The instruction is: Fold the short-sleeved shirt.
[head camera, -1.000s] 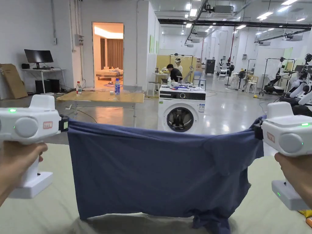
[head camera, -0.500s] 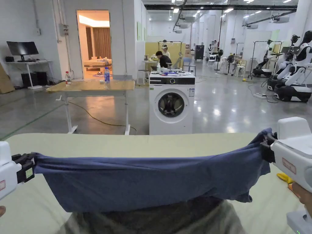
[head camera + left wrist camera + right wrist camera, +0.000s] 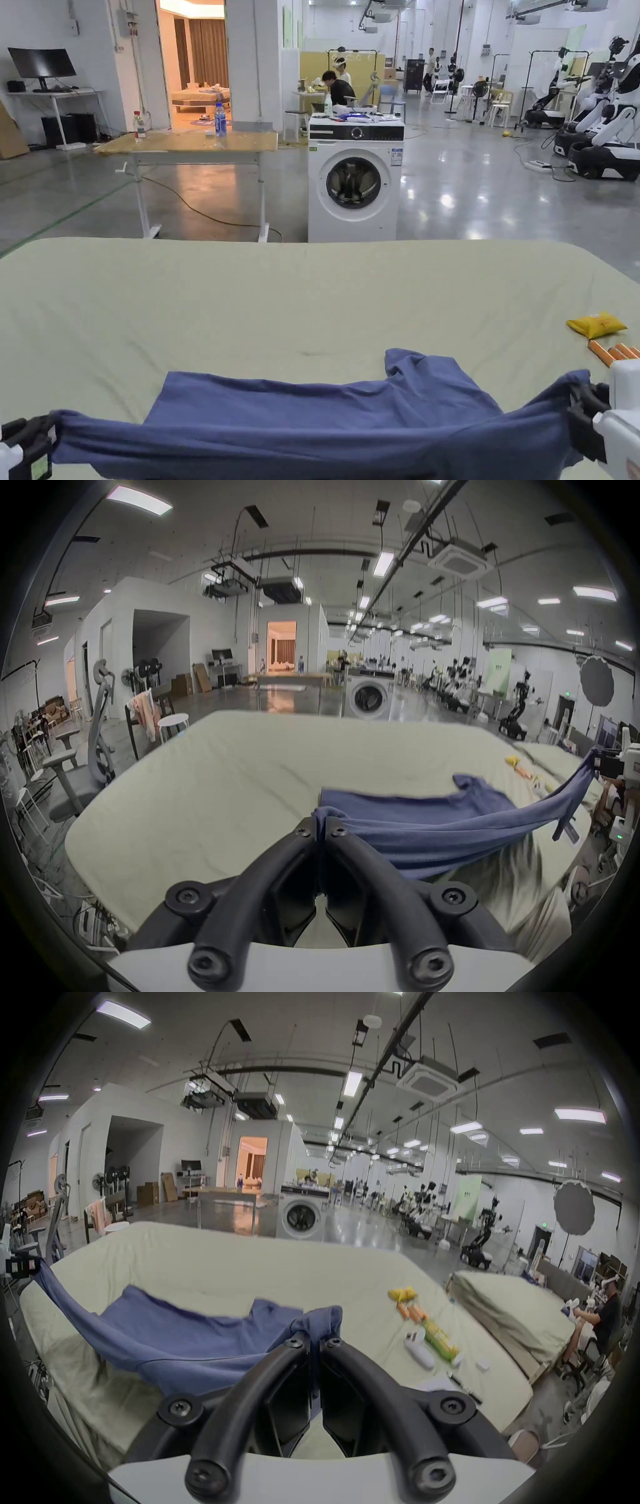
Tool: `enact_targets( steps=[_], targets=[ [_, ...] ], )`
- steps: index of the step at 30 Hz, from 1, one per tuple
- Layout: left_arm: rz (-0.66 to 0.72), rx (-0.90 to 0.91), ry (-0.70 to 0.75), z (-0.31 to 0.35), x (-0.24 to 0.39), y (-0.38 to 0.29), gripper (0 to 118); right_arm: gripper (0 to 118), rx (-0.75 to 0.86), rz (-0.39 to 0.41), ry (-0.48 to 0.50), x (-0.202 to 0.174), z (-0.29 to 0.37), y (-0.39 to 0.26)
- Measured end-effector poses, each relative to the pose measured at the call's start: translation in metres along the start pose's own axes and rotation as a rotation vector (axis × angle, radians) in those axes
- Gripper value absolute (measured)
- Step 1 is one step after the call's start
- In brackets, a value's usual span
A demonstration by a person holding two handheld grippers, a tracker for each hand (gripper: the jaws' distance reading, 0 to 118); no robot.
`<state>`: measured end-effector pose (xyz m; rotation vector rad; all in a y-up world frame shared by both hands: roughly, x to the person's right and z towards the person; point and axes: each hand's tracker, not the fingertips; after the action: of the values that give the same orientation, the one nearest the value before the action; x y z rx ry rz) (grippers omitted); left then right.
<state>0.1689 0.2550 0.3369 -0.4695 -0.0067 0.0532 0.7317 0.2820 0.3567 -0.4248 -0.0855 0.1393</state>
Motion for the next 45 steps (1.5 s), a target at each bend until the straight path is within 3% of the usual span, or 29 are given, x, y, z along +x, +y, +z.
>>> enact_targets(
  steps=[6, 9, 18, 20, 23, 24, 28, 31, 33, 34, 36, 45],
  targets=[
    [0.025, -0.202, 0.003, -0.039, -0.003, -0.063, 0, 2, -0.201, 0.021, 0.033, -0.009, -0.039, -0.064],
    [0.024, -0.274, 0.006, -0.057, -0.001, -0.086, 0, 2, -0.275, -0.015, 0.045, -0.012, -0.057, -0.091],
    [0.017, -0.288, 0.028, -0.092, 0.002, -0.111, 0, 3, -0.323, -0.025, 0.031, -0.02, -0.086, -0.119],
    [0.027, -0.223, 0.032, -0.089, 0.003, -0.109, 10, 13, -0.289, -0.023, 0.014, -0.023, -0.083, -0.114],
    [0.007, -0.108, 0.058, -0.081, 0.012, -0.097, 44, 59, -0.171, -0.027, 0.004, -0.031, -0.077, -0.101],
    [0.007, -0.067, 0.061, -0.078, 0.016, -0.092, 50, 63, -0.128, -0.037, 0.013, -0.034, -0.075, -0.095],
    [0.011, 0.058, 0.038, -0.071, 0.034, -0.068, 50, 63, 0.026, -0.055, 0.043, -0.056, -0.07, -0.071],
    [-0.021, 0.149, 0.043, -0.065, 0.055, -0.048, 45, 57, 0.132, -0.089, 0.063, -0.077, -0.067, -0.052],
    [-0.046, 0.214, 0.042, -0.061, 0.067, -0.039, 31, 30, 0.192, -0.1, 0.092, -0.09, -0.067, -0.044],
    [-0.06, 0.24, 0.043, -0.06, 0.072, -0.036, 16, 6, 0.213, -0.097, 0.098, -0.095, -0.067, -0.041],
    [-0.077, 0.278, 0.044, -0.057, 0.082, -0.032, 1, 4, 0.243, -0.104, 0.108, -0.107, -0.066, -0.035],
    [-0.101, 0.238, 0.023, -0.098, 0.066, 0.001, 0, 0, 0.254, -0.088, 0.16, -0.127, -0.086, -0.022]
  ],
)
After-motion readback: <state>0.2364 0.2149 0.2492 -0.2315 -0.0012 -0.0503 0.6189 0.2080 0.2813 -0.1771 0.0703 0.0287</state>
